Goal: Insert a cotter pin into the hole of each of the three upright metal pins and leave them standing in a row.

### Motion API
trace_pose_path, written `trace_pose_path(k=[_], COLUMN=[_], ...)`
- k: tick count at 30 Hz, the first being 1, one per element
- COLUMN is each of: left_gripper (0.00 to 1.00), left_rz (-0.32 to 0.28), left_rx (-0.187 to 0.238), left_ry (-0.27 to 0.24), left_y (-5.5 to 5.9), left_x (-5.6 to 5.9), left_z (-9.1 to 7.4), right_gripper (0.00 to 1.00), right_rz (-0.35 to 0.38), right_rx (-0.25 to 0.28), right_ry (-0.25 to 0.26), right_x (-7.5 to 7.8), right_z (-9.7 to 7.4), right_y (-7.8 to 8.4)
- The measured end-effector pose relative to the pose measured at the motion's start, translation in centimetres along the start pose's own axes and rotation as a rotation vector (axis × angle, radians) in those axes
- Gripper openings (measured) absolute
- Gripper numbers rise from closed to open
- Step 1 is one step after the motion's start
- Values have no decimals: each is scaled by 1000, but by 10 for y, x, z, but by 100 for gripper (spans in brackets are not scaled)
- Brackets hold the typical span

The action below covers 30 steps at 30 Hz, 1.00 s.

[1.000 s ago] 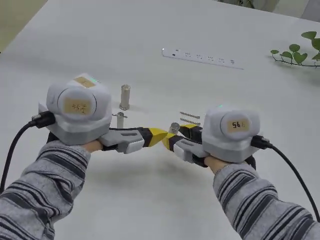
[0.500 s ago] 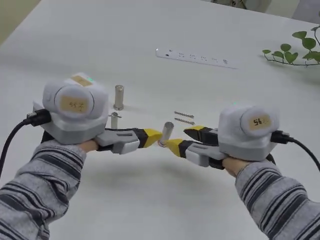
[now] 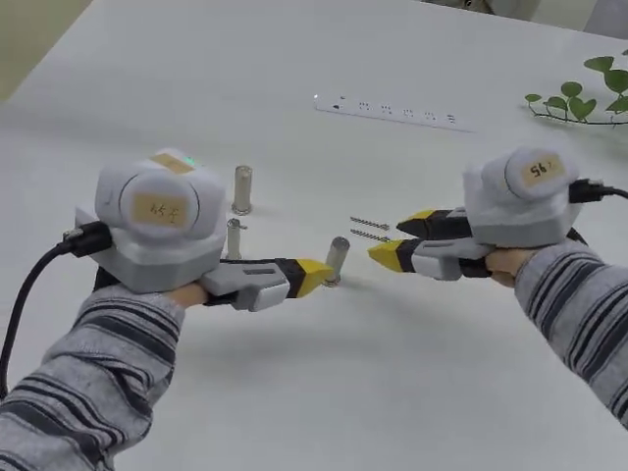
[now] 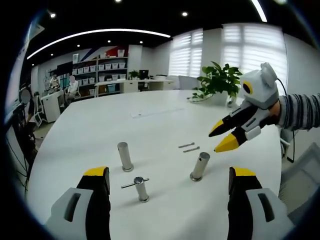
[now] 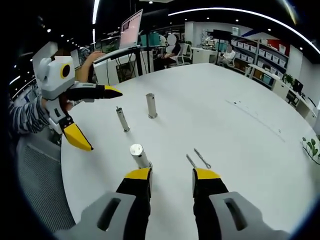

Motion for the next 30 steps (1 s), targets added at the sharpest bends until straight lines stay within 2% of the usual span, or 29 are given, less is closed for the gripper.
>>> trace_pose_path(k=[5,6,7,16,19,24,30], left_gripper=[98,98,98,97,96,96,95], left_rz=[-8,-13,-14,-18,-14,-22,-21], left_rx=[-2,-1,0,-19,-31,-29,-31], left_ry=[-13,-19,-21,-26,-30,-29,-27], left_y=[1,2,2,8,11,13,15], left_x=[-2,-2,-3,0,-2,-1,0], left_z=[-5,-7,-8,-14,-15,-17,-20], right_gripper=[25,24,24,22,20,12,8], right_rz=[-31,-26,-15,-7,-43,-98,-131], right_rx=[-63,-73,-80,-135,-162,-200,-257], right_ry=[-34,-58,-58,-94,-106,-89,-95], right_x=[12,22,24,27,27,33,37], right_z=[9,16,19,37,42,48,52], right_y=[3,3,4,12,12,12,14])
Point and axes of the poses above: the centre of the closed fingertips' face, and the gripper's own axes: z roughly forward along the fingers, x roughly to its right, y roughly out of its underside, the point moved 6 cm from there along -z, roughly backward along the fingers, and after that the axes turned 6 degrees about -z, right-handed, at the moved point
